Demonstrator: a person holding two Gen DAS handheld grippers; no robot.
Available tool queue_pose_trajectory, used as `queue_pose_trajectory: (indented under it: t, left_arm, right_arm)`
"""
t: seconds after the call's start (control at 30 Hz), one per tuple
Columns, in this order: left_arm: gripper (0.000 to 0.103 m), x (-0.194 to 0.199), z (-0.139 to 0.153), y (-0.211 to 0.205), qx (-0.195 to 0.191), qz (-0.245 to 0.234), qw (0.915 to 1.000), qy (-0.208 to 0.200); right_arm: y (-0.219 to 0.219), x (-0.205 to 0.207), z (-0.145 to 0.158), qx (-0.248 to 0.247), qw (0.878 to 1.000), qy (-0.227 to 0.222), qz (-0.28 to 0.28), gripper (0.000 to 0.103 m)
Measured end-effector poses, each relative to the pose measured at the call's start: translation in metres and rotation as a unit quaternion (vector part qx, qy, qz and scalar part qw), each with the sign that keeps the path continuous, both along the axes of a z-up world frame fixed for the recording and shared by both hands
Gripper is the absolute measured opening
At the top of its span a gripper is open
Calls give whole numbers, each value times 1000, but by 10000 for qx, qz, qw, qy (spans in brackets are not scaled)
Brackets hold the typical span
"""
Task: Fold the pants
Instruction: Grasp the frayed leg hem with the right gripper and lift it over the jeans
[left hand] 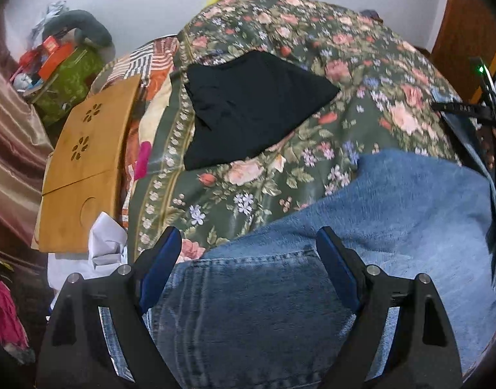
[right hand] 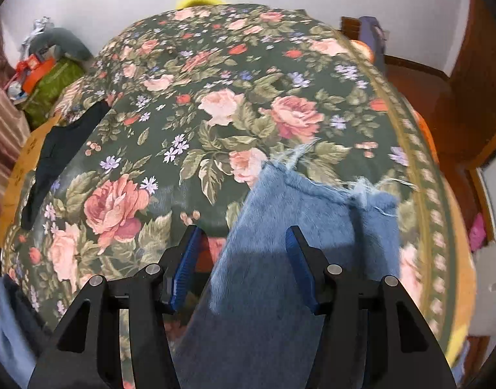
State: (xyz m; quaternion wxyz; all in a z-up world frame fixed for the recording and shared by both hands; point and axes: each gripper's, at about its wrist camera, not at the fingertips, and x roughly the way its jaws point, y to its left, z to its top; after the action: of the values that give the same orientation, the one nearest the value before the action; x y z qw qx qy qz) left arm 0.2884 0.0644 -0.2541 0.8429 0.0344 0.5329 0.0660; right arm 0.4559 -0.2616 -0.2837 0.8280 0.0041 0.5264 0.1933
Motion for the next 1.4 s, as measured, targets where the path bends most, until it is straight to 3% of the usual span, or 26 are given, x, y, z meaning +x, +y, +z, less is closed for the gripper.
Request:
queue_pose_trajectory:
  t: [0.03, 0.13, 0.17, 0.3, 0.4, 0.6, 0.7, 0.87, 1.0, 1.2, 1.4]
  left_arm:
    - [85, 0, -2, -2, 47, -15, 10000, 27]
    - [85, -3, -10, -7, 135, -18, 9998, 130]
    - [85, -4, -12, -8, 126, 2, 9998, 161]
    - [86, -12, -18, -10, -10, 114, 9995, 289]
    - [86, -22, -16, -14, 39, 183, 9994, 296]
    - [86, -44, -18, -27, 37, 269, 9985, 469]
    - [86, -55, -15, -39, 273, 259, 9985, 388]
    - [86, -73, -9, -65, 274, 82, 9989, 360]
    - [86, -84, -9, -83, 295, -12, 9990, 345]
    - [86, -92, -11, -91, 213, 39, 9992, 321]
    - [91, -92, -15, -78, -245, 282, 9988, 316]
  right_arm:
    - [-2, -1, -1, 109, 9999, -45, 12, 46]
    - [-7, -5, -1, 160, 9998, -72, 74, 14]
    - [-8, -7, -1, 154, 9998, -82, 134, 12]
    - [-17, -15, 11, 119, 9996, -133, 196, 8]
    - [-40, -24, 40, 313, 9986, -426, 66, 8]
    - [-137, -72, 128, 571, 9906, -1197, -331, 8]
    - [-186, -100, 166, 725, 9828, -1604, -562, 8]
    - [-240, -150, 204, 732, 9718, -2116, -733, 8]
    - [-268, -174, 185, 511, 9746, -2000, -866, 8]
    - [-291, -191, 100, 268, 9853, -1189, -1201, 8]
    - [-310, -211, 32, 323, 9868, -428, -1527, 9]
